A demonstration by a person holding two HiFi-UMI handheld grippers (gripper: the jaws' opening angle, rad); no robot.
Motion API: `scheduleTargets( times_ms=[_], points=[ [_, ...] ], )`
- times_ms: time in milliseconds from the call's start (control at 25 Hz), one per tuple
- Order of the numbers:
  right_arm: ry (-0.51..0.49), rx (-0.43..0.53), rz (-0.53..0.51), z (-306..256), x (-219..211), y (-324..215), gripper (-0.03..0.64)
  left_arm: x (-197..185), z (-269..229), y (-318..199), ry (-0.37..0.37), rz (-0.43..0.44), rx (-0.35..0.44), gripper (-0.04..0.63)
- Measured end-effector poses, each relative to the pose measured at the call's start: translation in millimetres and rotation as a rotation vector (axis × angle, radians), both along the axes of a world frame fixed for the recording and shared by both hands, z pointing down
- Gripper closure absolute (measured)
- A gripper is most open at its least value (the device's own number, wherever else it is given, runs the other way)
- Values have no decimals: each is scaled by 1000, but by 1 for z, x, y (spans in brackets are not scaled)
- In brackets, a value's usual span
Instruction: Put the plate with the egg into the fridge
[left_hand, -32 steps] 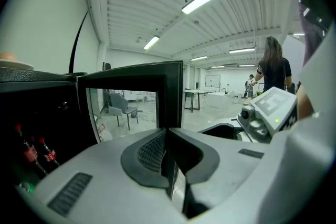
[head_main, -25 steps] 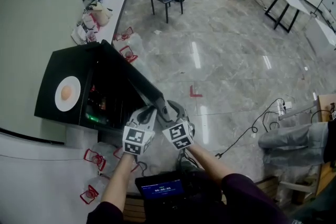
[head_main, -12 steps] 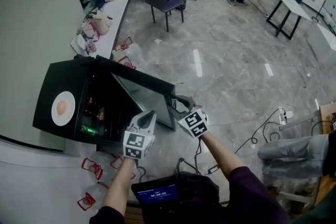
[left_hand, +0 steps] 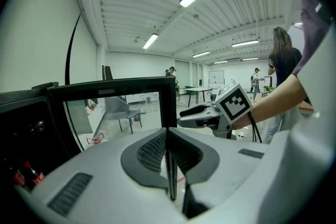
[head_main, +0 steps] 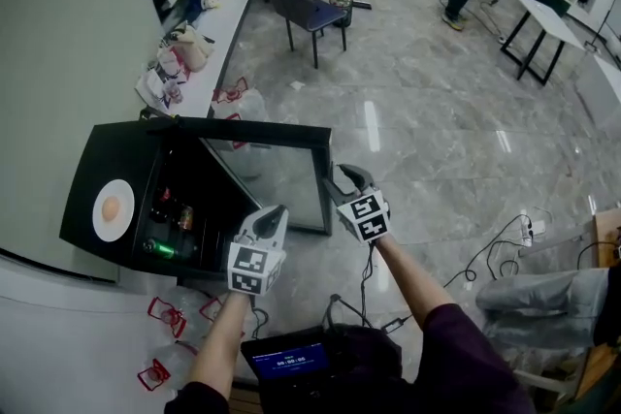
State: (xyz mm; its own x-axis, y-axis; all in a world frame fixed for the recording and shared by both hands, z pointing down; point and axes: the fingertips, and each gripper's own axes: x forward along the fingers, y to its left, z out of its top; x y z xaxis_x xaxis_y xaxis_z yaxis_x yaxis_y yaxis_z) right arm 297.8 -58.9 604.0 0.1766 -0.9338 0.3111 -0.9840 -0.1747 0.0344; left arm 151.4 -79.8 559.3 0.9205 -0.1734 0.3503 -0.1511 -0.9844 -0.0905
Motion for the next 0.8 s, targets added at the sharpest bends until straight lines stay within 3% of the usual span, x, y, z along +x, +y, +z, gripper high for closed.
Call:
scheduleTargets(
  times_ms=[440, 800],
  points=[
    [25, 63, -72, -15, -36, 11, 426, -19, -5, 11, 7, -38, 9, 584],
    [222, 195, -344, -94, -136, -40, 426, -92, -66, -40, 5, -174, 138, 584]
  ],
)
